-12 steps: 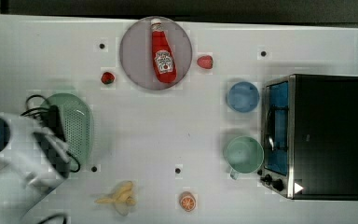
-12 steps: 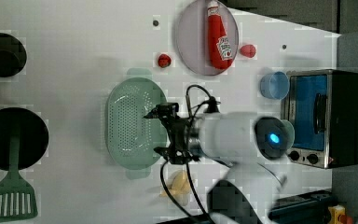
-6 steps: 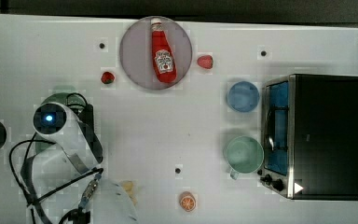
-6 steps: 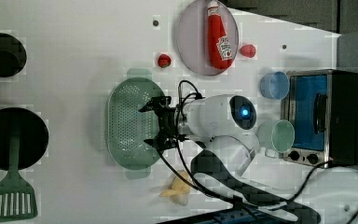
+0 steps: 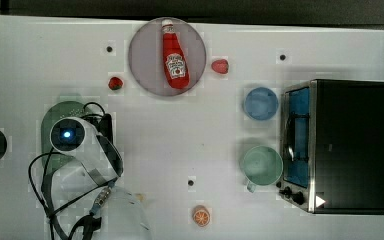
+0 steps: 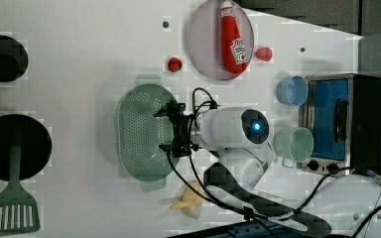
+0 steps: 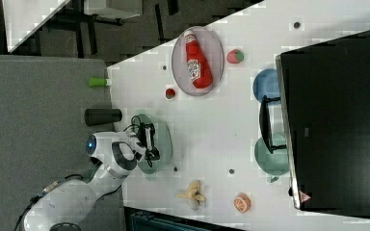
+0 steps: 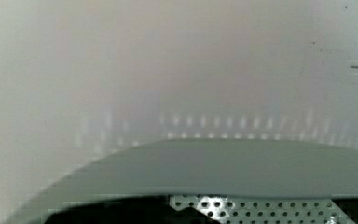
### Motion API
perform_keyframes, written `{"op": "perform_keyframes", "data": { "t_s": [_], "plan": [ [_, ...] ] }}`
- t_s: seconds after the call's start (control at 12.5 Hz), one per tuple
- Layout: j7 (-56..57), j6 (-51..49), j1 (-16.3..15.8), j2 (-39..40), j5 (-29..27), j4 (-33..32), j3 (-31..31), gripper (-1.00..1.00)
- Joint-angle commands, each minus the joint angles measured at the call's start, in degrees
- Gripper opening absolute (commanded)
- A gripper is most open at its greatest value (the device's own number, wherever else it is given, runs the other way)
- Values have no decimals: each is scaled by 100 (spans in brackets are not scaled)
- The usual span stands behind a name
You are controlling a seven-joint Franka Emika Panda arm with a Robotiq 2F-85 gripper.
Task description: Drag strainer left to right.
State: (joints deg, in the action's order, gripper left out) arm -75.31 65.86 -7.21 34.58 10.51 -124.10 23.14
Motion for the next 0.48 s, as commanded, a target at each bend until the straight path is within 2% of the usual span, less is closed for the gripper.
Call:
{"op": "perform_keyframes", "data": {
  "t_s": [0.08,0.48],
  "plan": [
    [-258,66,-94,-174,-73,-15,-220,100],
    [-244,68,115,-373,-73,-259,-364,100]
  ]
}}
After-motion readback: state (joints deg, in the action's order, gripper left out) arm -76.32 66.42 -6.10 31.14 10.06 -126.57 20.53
